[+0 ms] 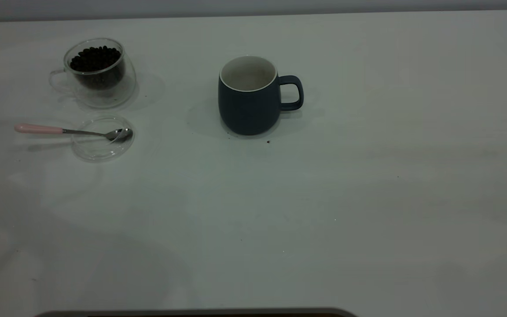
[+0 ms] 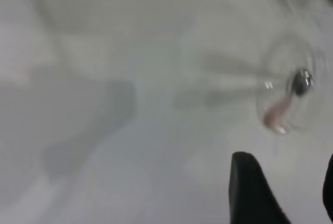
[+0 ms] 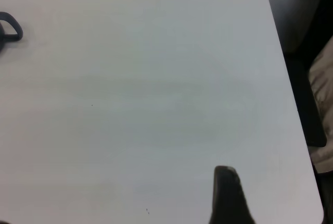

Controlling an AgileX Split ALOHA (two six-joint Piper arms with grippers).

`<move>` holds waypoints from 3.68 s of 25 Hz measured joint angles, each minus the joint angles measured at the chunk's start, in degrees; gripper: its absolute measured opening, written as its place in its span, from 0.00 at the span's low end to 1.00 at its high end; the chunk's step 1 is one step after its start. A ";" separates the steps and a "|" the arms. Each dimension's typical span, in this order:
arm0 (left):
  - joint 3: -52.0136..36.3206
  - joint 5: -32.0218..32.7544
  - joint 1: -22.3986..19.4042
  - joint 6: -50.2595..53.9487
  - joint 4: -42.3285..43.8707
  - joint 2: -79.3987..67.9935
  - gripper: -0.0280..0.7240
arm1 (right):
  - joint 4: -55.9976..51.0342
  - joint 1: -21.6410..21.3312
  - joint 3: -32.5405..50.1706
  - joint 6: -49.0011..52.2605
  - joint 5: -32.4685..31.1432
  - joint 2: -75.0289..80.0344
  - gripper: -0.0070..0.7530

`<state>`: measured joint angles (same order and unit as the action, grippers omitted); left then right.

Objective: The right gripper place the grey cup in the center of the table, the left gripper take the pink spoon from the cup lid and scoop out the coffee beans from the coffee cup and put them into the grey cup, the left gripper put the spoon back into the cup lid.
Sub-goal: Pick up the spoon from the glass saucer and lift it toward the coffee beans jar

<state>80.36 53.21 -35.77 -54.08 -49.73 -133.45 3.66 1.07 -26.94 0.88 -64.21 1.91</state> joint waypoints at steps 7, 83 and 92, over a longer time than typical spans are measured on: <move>0.57 -0.14 0.96 -1.84 -0.14 -2.99 0.81 | 0.00 0.00 0.00 0.00 0.00 0.00 0.68; 0.62 2.67 12.20 -11.41 -9.90 -8.92 0.20 | 0.00 0.00 0.00 0.00 0.00 0.00 0.68; 2.91 11.25 12.01 -11.41 -5.40 -5.16 0.20 | 0.00 0.00 0.00 0.00 0.00 0.00 0.68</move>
<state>83.26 64.46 -23.75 -65.49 -55.13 -138.61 3.66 1.07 -26.94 0.88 -64.21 1.91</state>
